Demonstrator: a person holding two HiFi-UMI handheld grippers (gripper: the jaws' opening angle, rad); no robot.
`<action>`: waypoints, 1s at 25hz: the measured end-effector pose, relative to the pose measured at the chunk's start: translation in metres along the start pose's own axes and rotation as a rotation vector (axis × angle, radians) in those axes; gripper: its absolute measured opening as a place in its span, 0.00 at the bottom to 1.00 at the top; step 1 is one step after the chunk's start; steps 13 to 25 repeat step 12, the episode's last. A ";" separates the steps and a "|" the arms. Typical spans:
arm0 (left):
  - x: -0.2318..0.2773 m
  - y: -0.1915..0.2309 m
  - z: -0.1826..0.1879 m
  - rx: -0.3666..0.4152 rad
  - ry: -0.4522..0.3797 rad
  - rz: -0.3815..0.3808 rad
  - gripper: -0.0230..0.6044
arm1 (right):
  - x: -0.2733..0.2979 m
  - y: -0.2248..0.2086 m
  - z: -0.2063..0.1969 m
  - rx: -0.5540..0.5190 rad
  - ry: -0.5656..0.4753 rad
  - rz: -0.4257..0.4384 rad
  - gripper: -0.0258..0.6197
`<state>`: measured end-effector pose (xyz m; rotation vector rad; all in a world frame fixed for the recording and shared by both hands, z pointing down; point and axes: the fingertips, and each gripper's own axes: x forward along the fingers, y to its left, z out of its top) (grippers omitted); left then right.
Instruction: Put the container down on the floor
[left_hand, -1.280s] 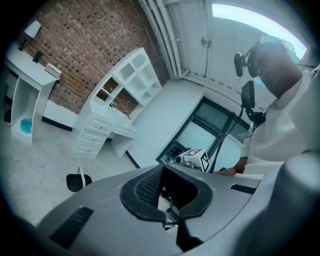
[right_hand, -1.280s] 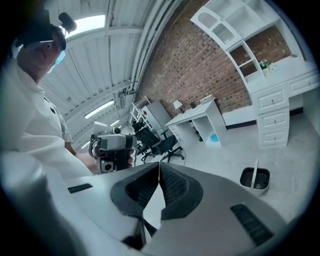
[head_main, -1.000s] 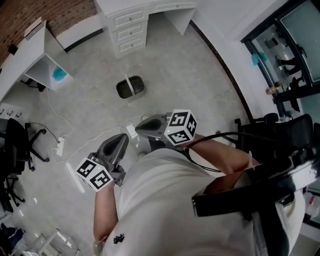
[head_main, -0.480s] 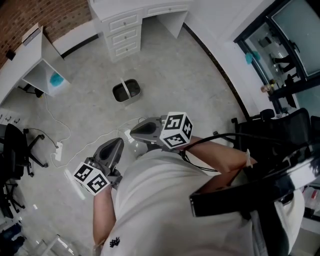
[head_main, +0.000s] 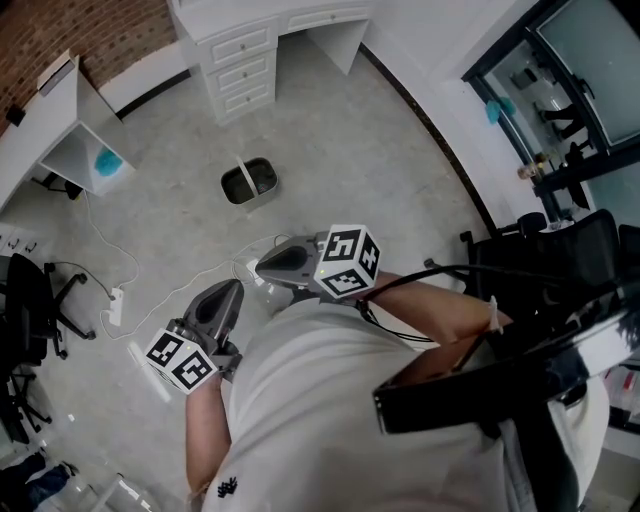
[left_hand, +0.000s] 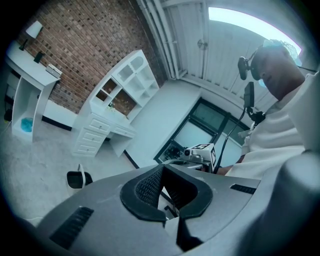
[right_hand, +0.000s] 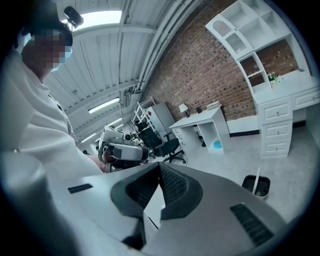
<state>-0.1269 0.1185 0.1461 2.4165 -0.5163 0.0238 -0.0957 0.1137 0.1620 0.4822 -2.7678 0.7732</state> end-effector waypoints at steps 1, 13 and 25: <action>0.000 0.001 0.000 -0.002 0.002 -0.001 0.05 | 0.001 -0.001 0.001 0.002 -0.001 -0.001 0.07; 0.005 0.004 -0.005 -0.002 0.017 -0.015 0.05 | 0.003 -0.003 -0.006 0.006 0.002 -0.002 0.07; 0.005 0.004 -0.005 -0.002 0.017 -0.015 0.05 | 0.003 -0.003 -0.006 0.006 0.002 -0.002 0.07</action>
